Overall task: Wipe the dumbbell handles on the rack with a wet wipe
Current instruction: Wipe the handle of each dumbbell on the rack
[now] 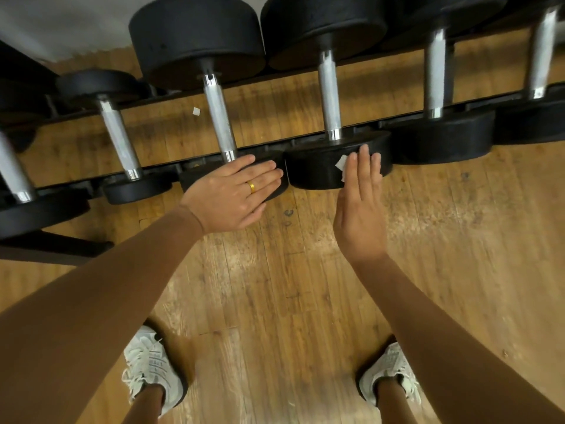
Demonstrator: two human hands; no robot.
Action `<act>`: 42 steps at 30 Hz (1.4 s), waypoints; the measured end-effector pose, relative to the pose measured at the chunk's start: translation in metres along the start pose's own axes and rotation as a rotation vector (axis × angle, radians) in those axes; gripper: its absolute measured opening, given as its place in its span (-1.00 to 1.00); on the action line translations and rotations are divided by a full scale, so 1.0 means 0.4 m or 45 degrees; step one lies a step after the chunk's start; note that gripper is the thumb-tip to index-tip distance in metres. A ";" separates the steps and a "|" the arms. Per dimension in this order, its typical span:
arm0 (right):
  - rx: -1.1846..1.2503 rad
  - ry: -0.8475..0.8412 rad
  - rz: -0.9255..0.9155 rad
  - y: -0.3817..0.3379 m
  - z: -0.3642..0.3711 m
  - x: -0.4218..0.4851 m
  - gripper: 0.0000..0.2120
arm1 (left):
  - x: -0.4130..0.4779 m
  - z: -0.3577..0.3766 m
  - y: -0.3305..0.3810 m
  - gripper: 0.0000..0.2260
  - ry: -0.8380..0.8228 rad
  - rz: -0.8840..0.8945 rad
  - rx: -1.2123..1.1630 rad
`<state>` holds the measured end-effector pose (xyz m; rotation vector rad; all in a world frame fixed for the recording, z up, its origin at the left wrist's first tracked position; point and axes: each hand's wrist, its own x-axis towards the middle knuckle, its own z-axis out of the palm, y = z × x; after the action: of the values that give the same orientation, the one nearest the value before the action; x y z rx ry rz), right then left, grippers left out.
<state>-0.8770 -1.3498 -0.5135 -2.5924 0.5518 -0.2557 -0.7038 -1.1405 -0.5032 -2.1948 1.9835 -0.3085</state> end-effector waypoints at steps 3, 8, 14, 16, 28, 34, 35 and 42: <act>-0.017 0.060 -0.010 0.018 -0.013 0.026 -0.36 | 0.001 0.006 0.004 -0.55 0.025 0.010 -0.035; -0.032 0.141 -0.078 0.043 -0.056 0.026 -0.40 | 0.009 0.001 0.010 -0.56 0.044 0.001 -0.028; 0.051 0.274 -0.021 0.021 -0.114 0.079 -0.70 | 0.008 -0.008 0.010 -0.55 -0.006 0.015 -0.039; 0.067 0.342 0.023 -0.001 -0.122 0.101 -0.72 | 0.009 -0.014 0.007 -0.54 -0.043 0.037 -0.056; 0.389 0.279 0.048 -0.238 -0.083 0.270 -0.73 | -0.137 -0.113 -0.181 -0.50 -0.121 -0.412 -0.317; 0.646 0.285 0.395 -0.345 -0.044 0.397 -0.71 | -0.252 -0.081 -0.376 -0.44 -0.295 -0.827 -0.158; 0.624 0.280 0.406 -0.360 -0.038 0.422 -0.72 | -0.255 -0.067 -0.401 -0.39 -0.365 -0.893 -0.163; 0.248 0.204 0.502 -0.409 0.007 0.553 -0.71 | -0.264 0.047 -0.424 -0.13 -0.520 -1.063 -0.166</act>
<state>-0.6217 -1.3110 -0.4186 -2.2308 1.0243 -0.3647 -0.5461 -1.0184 -0.4817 -2.7768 0.8395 0.1772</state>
